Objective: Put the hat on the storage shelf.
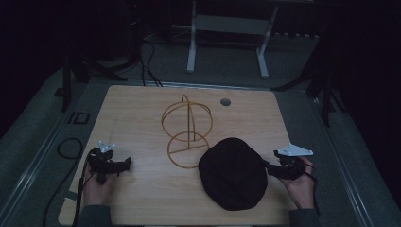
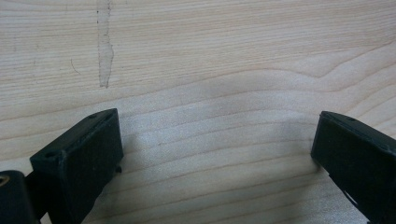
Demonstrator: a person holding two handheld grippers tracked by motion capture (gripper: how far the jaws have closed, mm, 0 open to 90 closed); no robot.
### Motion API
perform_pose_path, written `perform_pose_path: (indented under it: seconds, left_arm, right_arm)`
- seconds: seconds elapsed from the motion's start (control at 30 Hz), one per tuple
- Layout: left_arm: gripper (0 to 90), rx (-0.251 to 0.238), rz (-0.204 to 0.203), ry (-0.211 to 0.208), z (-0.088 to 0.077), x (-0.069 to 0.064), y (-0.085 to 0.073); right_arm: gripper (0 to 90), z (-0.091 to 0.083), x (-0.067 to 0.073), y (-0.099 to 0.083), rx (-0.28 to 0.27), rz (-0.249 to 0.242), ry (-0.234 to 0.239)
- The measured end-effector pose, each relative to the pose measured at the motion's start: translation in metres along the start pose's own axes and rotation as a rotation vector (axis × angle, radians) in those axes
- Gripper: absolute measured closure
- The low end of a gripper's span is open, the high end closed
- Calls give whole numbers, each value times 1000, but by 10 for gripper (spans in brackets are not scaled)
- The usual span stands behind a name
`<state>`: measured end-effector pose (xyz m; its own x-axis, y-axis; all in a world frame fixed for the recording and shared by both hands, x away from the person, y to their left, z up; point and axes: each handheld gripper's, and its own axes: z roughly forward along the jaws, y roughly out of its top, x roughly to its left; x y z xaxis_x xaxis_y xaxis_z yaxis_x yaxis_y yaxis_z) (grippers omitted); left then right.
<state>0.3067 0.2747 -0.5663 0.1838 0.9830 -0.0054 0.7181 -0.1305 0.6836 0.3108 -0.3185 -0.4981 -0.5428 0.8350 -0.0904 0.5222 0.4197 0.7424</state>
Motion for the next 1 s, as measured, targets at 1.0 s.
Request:
perform_pose_path:
  seconds: [1.0]
  left_arm:
    - [18, 0, 0, 0, 0, 0, 0]
  right_arm:
    - [250, -16, 15, 15, 37, -121, 69]
